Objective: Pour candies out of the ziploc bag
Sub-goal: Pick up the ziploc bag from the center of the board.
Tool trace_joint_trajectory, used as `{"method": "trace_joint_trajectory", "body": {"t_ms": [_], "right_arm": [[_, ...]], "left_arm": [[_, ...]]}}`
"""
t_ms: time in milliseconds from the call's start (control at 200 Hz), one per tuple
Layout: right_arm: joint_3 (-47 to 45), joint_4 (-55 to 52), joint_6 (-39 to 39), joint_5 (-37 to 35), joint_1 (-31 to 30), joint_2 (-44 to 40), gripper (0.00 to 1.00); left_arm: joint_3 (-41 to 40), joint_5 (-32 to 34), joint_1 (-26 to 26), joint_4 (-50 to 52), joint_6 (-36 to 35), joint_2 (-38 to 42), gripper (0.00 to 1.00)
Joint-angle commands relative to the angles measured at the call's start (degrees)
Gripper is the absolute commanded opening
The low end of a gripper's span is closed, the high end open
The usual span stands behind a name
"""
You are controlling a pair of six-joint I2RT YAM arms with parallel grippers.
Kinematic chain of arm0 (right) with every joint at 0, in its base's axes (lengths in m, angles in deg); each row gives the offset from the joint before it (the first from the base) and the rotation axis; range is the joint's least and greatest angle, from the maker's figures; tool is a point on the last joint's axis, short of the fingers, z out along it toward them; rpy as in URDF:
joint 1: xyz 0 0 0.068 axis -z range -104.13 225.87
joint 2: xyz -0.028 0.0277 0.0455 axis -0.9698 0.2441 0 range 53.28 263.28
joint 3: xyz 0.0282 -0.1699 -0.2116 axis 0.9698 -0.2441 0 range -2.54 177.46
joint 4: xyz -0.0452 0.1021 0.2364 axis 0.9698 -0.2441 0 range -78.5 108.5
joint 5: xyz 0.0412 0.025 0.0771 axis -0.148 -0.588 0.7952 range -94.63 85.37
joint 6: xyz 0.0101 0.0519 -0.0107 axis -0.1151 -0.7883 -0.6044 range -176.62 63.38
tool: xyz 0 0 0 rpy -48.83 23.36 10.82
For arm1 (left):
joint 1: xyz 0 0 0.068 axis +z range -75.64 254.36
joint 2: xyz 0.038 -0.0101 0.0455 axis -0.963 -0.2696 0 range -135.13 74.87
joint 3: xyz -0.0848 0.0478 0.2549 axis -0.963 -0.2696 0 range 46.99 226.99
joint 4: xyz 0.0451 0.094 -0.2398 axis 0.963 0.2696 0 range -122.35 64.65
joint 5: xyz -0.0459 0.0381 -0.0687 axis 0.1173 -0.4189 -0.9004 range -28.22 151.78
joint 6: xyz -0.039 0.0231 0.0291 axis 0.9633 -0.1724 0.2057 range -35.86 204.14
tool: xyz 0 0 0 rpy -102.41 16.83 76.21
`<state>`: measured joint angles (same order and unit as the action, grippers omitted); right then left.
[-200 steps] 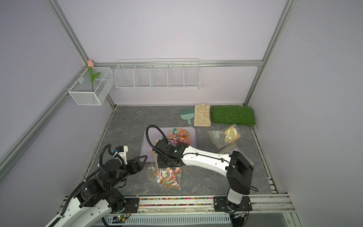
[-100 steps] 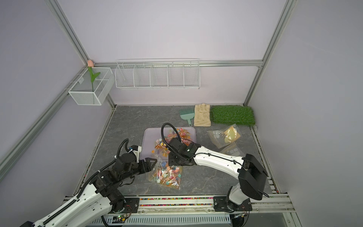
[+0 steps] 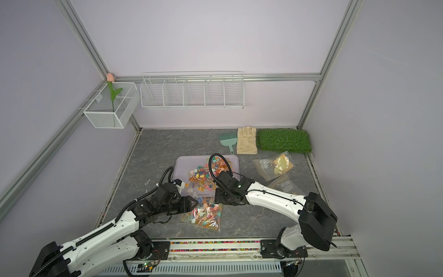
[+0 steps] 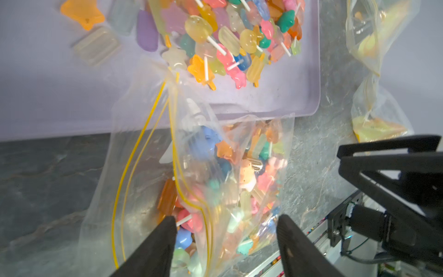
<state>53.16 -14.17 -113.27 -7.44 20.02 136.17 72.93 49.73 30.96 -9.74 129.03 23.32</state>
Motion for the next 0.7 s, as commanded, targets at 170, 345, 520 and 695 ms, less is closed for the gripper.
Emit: {"method": "trace_joint_trajectory", "body": {"t_ms": [170,345,520,695], "right_arm": [[-3.4,6.6,-2.6,4.0,0.7,3.6,0.66],[-4.1,10.0,-2.9,6.0,0.7,6.7,0.72],[-6.9,13.2,-4.0,7.4,0.7,7.5,0.74],[-9.3,17.4,-5.1,7.9,0.7,7.9,0.71]], "left_arm": [[-0.7,-1.6,-0.1,-3.4,0.8,0.1,0.35],[-0.8,-1.8,-0.5,-3.6,0.9,-0.7,0.19],[-1.1,-1.6,-0.9,-3.6,0.9,-0.7,0.07],[-0.9,-1.2,-1.0,-3.3,1.0,-0.8,0.0]]}}
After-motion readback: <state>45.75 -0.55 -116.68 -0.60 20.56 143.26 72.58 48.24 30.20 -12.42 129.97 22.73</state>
